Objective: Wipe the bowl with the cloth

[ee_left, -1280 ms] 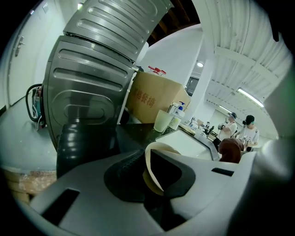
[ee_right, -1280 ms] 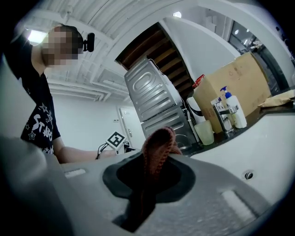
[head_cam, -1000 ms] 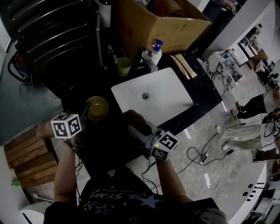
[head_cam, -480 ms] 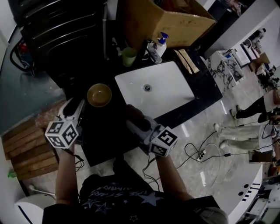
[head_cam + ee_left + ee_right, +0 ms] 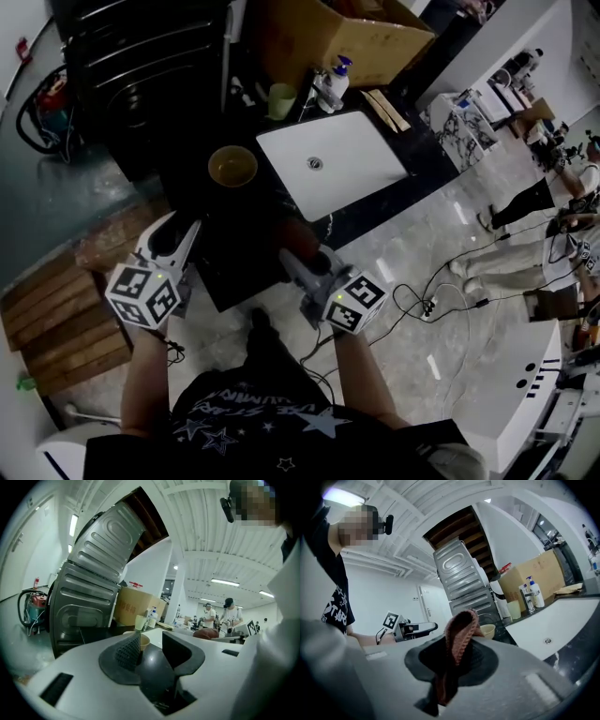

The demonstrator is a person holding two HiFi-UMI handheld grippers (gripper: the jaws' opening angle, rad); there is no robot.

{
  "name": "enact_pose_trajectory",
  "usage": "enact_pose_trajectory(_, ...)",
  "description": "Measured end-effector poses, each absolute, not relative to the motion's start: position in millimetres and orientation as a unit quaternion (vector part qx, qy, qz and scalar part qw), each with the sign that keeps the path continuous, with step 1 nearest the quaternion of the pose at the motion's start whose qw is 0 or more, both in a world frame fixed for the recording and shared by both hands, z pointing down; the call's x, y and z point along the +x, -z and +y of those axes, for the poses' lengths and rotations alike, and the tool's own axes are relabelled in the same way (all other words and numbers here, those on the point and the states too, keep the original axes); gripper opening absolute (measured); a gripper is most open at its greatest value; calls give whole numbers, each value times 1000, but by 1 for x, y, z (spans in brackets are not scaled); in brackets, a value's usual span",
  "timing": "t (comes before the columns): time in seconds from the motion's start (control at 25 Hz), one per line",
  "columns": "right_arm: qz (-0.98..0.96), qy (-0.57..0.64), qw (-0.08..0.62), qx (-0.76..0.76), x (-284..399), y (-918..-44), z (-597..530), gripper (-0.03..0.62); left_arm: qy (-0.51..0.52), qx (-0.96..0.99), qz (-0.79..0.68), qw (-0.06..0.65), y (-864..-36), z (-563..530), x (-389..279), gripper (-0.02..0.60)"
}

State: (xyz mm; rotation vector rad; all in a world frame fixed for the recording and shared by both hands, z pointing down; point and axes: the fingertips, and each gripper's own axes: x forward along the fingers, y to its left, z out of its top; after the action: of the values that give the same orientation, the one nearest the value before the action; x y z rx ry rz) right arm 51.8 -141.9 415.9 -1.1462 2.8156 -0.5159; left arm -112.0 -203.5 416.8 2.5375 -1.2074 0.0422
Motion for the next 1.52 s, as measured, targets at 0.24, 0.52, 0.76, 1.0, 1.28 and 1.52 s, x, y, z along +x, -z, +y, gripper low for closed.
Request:
enact_pose_trajectory(0.24, 907, 154, 35, -389, 6, -420, -80, 54, -35, 910, -385, 151, -429, -125, -136, 18)
enact_pose_trajectory(0.52, 910, 145, 30, -386, -55, -419, -6, 54, -40, 921, -355, 157, -438, -35, -182, 8)
enact_pose_trajectory(0.76, 906, 142, 29, -397, -97, -417, 53, 54, -55, 935, -321, 143, -438, 28, -216, 8)
enact_pose_trajectory(1.0, 892, 149, 5, -428, -106, -429, 98, 54, -61, 946, -281, 149, -448, 63, -220, 8)
enact_pose_trajectory(1.28, 876, 172, -16, -451, -92, -444, 124, 54, -65, 952, -242, 178, -465, 84, -200, 8)
enact_pose_trajectory(1.52, 876, 196, -21, -440, -93, -462, 141, 54, -79, 949, -231, 199, -480, 104, -188, 8)
